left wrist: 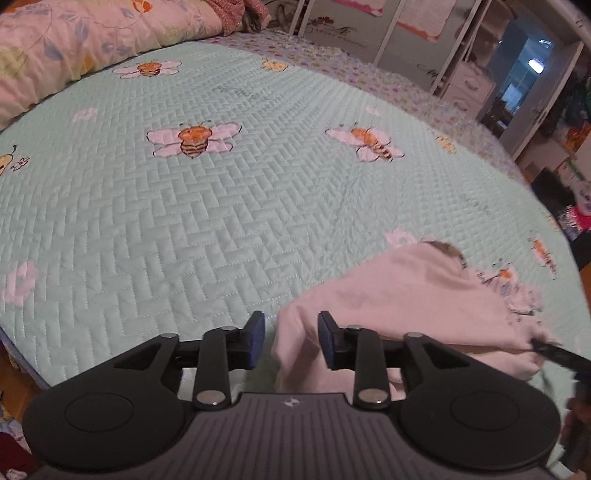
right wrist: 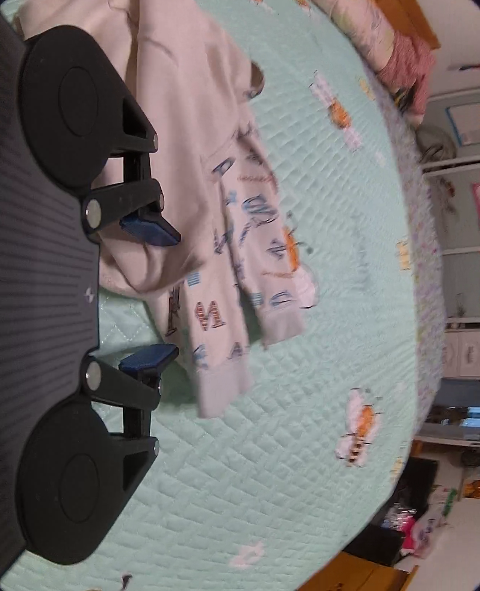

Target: Fold clothes

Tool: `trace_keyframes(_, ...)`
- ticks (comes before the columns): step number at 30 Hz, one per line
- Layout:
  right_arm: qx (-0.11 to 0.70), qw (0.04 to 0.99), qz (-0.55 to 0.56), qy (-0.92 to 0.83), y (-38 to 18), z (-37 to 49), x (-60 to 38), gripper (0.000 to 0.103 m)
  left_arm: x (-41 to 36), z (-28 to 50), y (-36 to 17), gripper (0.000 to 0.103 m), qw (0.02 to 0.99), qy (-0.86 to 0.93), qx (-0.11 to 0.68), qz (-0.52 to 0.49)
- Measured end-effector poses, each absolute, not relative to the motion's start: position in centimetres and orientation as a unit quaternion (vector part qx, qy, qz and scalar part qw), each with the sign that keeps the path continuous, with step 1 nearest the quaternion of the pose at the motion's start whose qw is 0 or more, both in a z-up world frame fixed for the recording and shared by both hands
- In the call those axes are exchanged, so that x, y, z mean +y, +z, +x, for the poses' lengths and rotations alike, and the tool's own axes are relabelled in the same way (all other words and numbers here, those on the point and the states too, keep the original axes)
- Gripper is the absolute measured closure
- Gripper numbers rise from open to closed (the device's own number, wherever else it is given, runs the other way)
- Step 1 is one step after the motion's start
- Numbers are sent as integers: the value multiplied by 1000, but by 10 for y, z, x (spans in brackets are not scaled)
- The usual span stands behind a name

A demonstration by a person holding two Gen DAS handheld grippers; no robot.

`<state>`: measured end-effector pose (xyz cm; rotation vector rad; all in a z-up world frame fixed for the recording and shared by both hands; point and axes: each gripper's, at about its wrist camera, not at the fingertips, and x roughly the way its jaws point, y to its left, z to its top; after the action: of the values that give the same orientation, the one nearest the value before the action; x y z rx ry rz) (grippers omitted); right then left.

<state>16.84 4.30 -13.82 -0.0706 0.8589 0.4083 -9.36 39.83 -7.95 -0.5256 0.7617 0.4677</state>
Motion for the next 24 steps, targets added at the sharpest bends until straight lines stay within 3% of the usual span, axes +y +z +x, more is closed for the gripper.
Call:
trace_keyframes(1, 417, 885, -25, 204, -143, 169, 44, 68, 400, -96, -79, 62, 870, 219, 362, -252)
trace_keyframes(3, 414, 885, -17, 212, -145, 167, 48, 87, 402, -100, -77, 61, 871, 210, 359, -261)
trace_keyframes(7, 377, 894, -9, 243, -117, 140, 60, 97, 402, -104, -72, 61, 879, 173, 347, -277)
trace_keyframes(12, 325, 879, -15, 350, -70, 81, 96, 97, 392, -109, -64, 47, 892, 120, 321, -294)
trace_keyframes(15, 327, 804, -36, 495, -58, 22, 140, 97, 388, -109, -65, 47, 889, 106, 316, -313)
trace_keyframes(18, 354, 741, -123, 557, -81, -28, 178, 95, 384, -107, -67, 47, 883, 106, 322, -324)
trace_keyframes(21, 367, 718, -182, 563, -102, -59, 194, 87, 377, -103, -67, 47, 884, 120, 342, -297)
trace_keyframes(23, 361, 734, -169, 550, -101, -57, 181, 74, 373, -101, -70, 47, 883, 127, 351, -285)
trace_keyframes(24, 361, 743, -151, 543, -97, -52, 172, 62, 373, -100, -73, 47, 881, 128, 354, -286)
